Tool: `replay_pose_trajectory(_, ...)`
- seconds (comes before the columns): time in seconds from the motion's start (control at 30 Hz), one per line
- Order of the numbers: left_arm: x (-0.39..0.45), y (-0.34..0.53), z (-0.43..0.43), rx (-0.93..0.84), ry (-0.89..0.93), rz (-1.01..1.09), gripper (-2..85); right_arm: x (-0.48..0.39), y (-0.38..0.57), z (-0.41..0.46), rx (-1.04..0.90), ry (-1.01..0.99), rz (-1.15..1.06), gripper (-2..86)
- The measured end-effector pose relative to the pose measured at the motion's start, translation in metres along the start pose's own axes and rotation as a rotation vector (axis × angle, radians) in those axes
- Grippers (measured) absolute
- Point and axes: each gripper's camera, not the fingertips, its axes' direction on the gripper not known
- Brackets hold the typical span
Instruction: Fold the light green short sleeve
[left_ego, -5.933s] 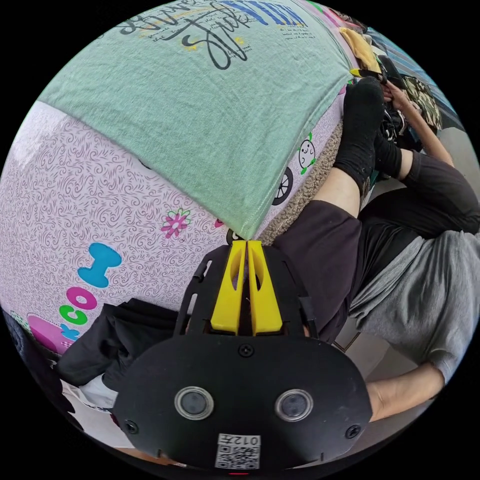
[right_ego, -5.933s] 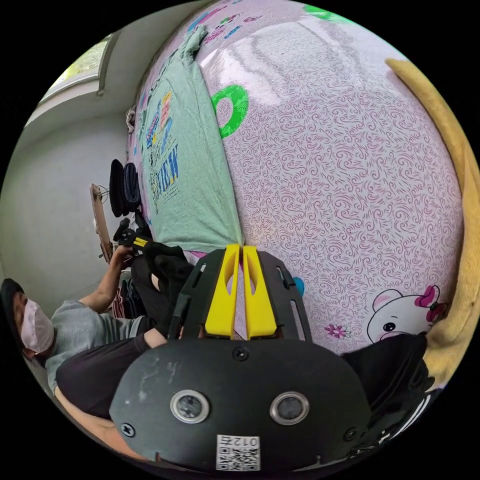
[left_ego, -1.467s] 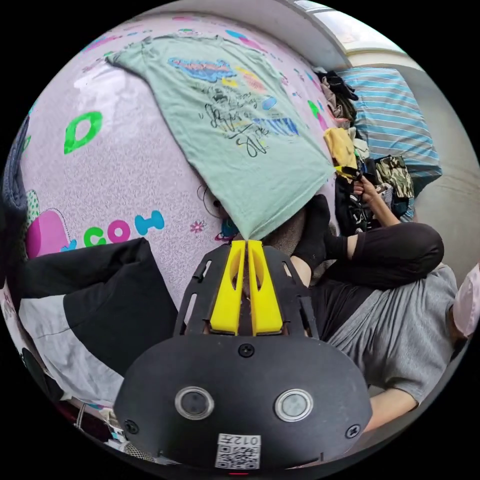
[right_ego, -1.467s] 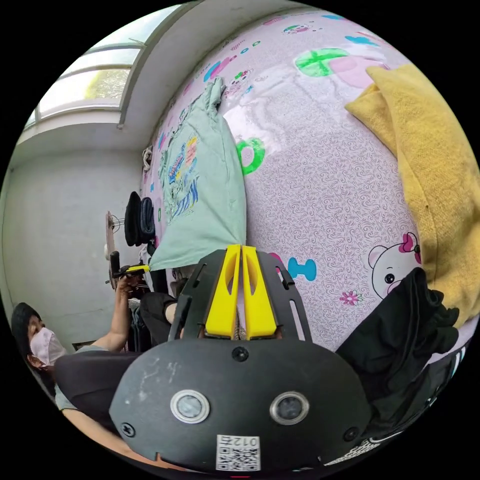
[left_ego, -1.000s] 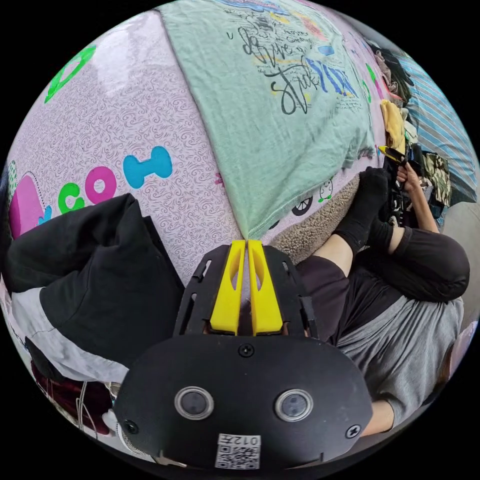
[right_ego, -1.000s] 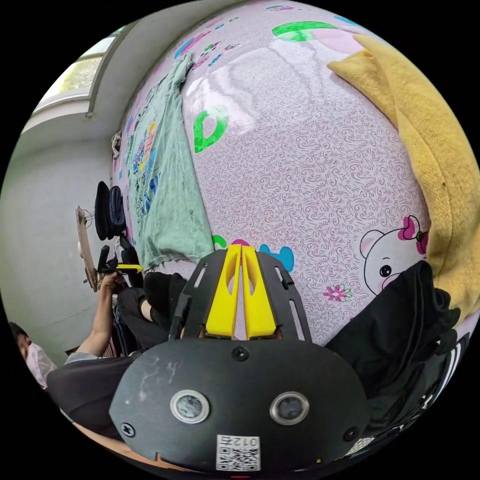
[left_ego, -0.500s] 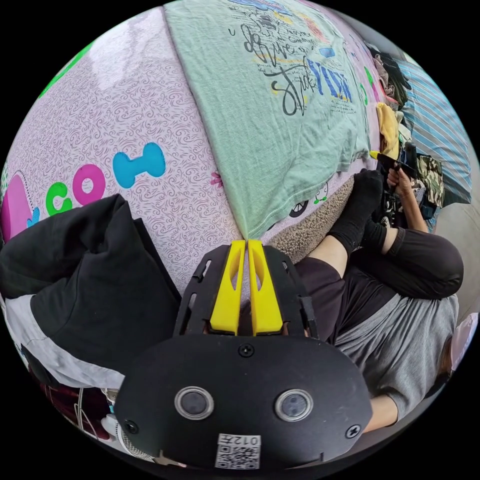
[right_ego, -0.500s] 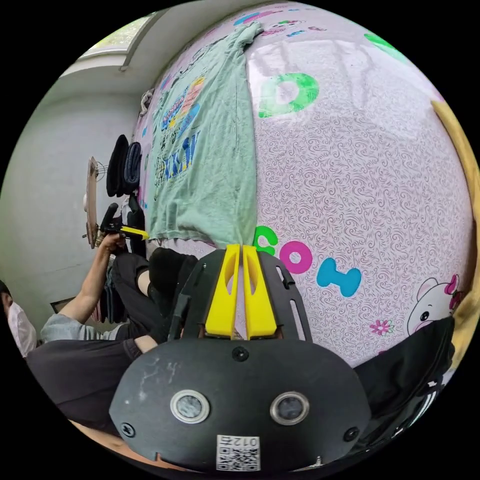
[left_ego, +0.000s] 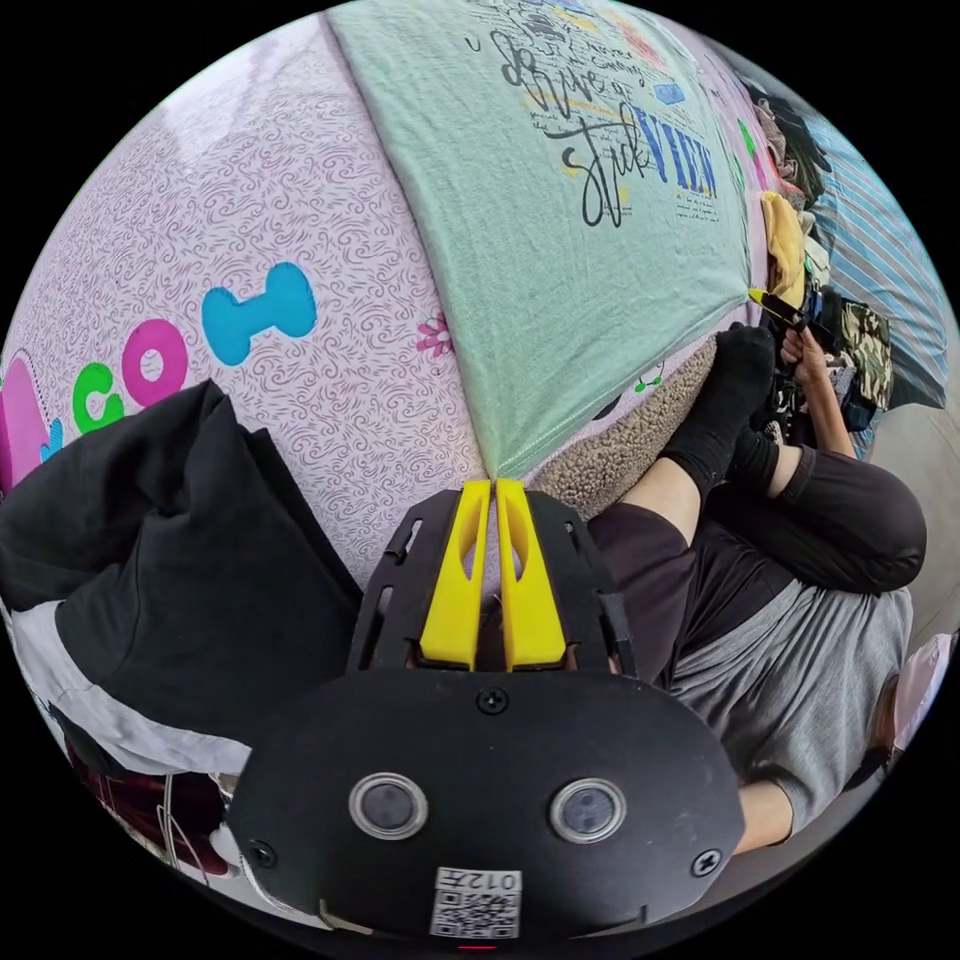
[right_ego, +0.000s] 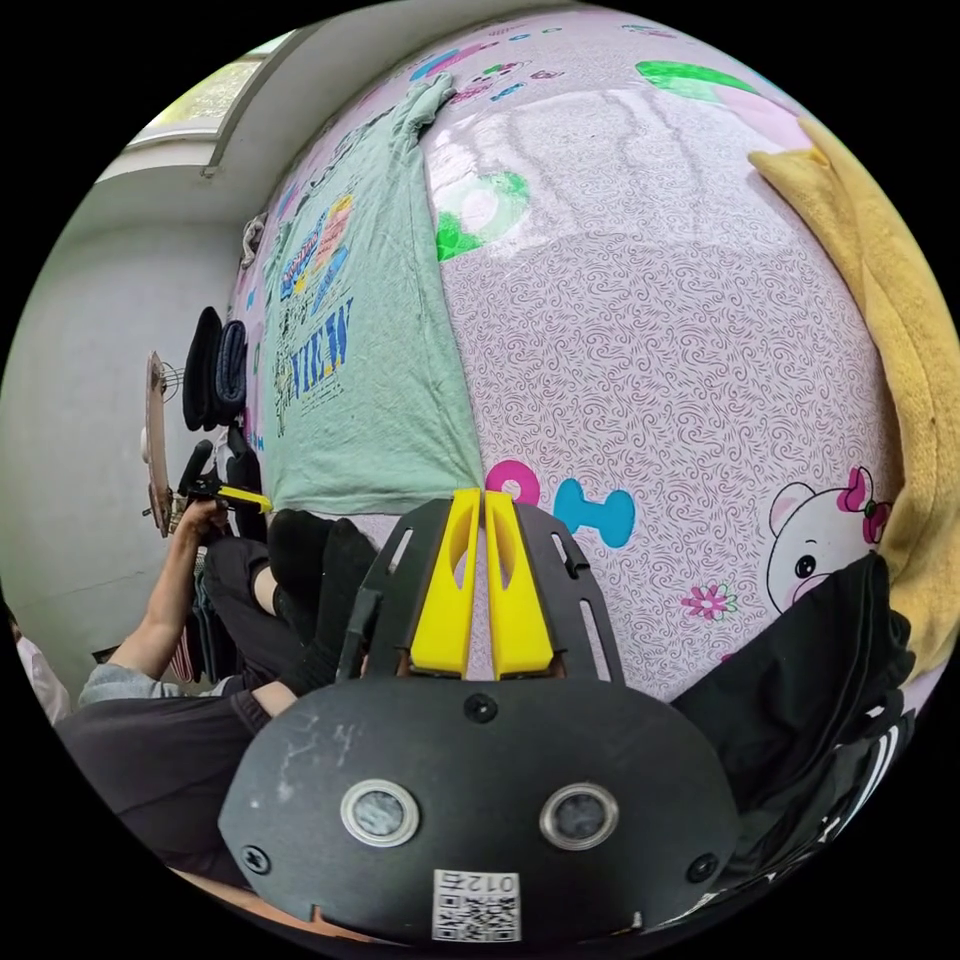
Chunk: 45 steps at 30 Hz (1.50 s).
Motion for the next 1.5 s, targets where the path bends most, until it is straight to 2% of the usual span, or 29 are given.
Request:
replay_pose_trajectory(0.13, 0.004, 0.009, 0.004, 0.015, 0.022, -0.008, 0.8, 0.025, -0.014, 0.025, -0.007, -0.014, 0.003, -0.5)
replay_pose_trajectory(0.27, 0.011, 0.029, -0.004, 0.046, -0.032, -0.035, 1.0, 0.050, -0.028, 0.052, -0.039, -0.034, -0.003, 0.0)
replay_pose_trajectory(0.4, 0.037, 0.045, -0.020, 0.191, -0.096, -0.005, 0.9, 0.054, -0.036, 0.055, 0.021, 0.079, -0.048, 0.3)
replay_pose_trajectory(0.53, 0.080, 0.037, -0.015, 0.322, -0.165, 0.110, 0.7, 0.035, -0.060, 0.082, 0.070, 0.153, -0.210, 0.3)
replay_pose_trajectory(0.7, 0.133, 0.010, 0.035, 0.231, -0.397, 0.197, 0.6, 0.037, -0.099, 0.160, -0.027, 0.221, -0.315, -0.2)
replay_pose_trajectory(0.77, 0.138, 0.010, 0.051, 0.194, -0.465, 0.191, 0.6, 0.047, -0.109, 0.198, -0.088, 0.353, -0.371, -0.7)
replay_pose_trajectory(0.97, 0.142, 0.036, 0.070, 0.183, -0.504, 0.220, 0.3, 0.069, -0.120, 0.259, -0.163, 0.602, -0.539, -0.9)
replay_pose_trajectory(1.17, 0.154, 0.058, 0.084, 0.210, -0.551, 0.272, 0.4, 0.095, -0.141, 0.308, -0.213, 0.728, -0.623, -0.7)
replay_pose_trajectory(1.37, 0.171, 0.078, 0.097, 0.218, -0.650, 0.330, 0.6, 0.143, -0.180, 0.317, -0.188, 0.683, -0.525, -0.7)
replay_pose_trajectory(1.5, 0.159, 0.085, 0.087, 0.209, -0.530, 0.245, 0.7, 0.183, -0.207, 0.306, -0.163, 0.575, -0.444, -0.7)
